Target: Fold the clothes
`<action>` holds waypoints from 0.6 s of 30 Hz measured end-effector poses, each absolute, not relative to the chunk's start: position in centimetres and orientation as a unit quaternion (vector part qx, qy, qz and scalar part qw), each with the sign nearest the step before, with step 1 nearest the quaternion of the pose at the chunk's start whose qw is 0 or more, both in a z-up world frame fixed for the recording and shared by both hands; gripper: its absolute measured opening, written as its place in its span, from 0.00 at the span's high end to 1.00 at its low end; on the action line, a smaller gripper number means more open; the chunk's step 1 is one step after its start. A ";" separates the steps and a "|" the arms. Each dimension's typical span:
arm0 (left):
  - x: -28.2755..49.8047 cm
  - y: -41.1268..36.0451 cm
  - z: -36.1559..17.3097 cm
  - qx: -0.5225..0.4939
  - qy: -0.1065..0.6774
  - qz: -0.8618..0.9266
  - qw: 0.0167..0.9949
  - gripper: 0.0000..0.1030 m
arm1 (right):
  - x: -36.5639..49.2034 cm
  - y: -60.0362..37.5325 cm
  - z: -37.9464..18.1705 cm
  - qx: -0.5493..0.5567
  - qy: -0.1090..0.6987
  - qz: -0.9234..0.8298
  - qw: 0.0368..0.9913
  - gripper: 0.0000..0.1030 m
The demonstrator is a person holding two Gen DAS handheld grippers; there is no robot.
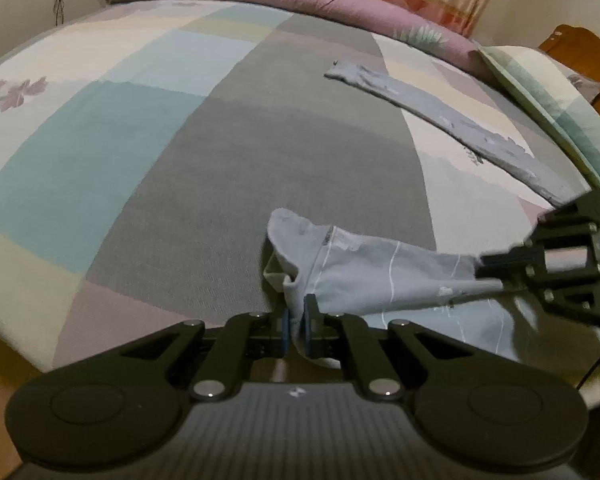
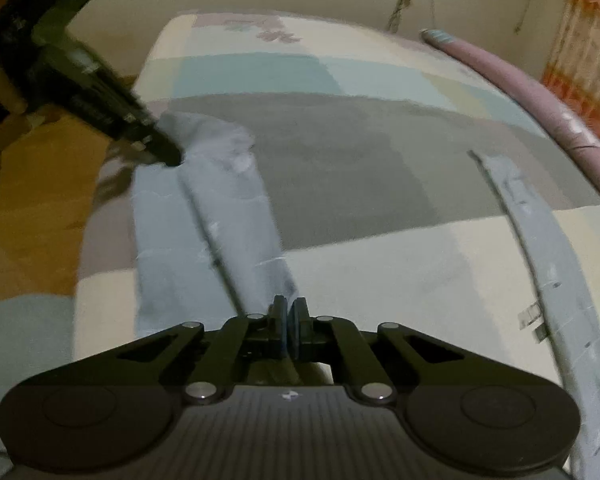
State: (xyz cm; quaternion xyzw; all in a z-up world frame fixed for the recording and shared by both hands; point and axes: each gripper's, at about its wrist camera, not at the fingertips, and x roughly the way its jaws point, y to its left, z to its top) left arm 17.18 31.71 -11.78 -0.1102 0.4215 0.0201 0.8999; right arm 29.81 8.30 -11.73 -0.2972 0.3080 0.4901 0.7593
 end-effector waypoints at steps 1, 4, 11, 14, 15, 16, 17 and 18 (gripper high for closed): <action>17.2 31.7 -11.5 -0.108 0.416 0.020 0.903 0.95 | 30.4 8.5 -11.5 -0.293 0.306 0.481 0.768 0.96; 17.5 31.9 -10.3 -0.100 0.393 0.021 0.914 0.95 | 32.1 8.8 -10.8 -0.276 0.302 0.458 0.789 0.96; 18.3 33.6 -11.0 -0.117 0.411 0.039 0.903 0.78 | 33.5 9.1 -11.0 -0.259 0.314 0.427 0.807 0.90; 18.1 34.9 -10.4 -0.114 0.395 0.062 0.909 0.73 | 32.8 6.7 -10.1 -0.236 0.315 0.416 0.820 0.80; 18.1 35.5 -10.0 -0.119 0.386 0.065 0.913 0.66 | 32.4 5.4 -9.6 -0.228 0.316 0.413 0.823 0.78; 18.1 36.0 -9.6 -0.125 0.376 0.067 0.916 0.61 | 32.0 4.3 -9.3 -0.221 0.318 0.406 0.828 0.77; 18.3 36.5 -9.3 -0.130 0.368 0.068 0.918 0.60 | 31.7 3.1 -9.0 -0.213 0.319 0.399 0.833 0.76; 18.9 36.5 -9.4 -0.132 0.367 0.059 0.919 0.59 | 31.4 1.8 -8.8 -0.202 0.326 0.389 0.838 0.74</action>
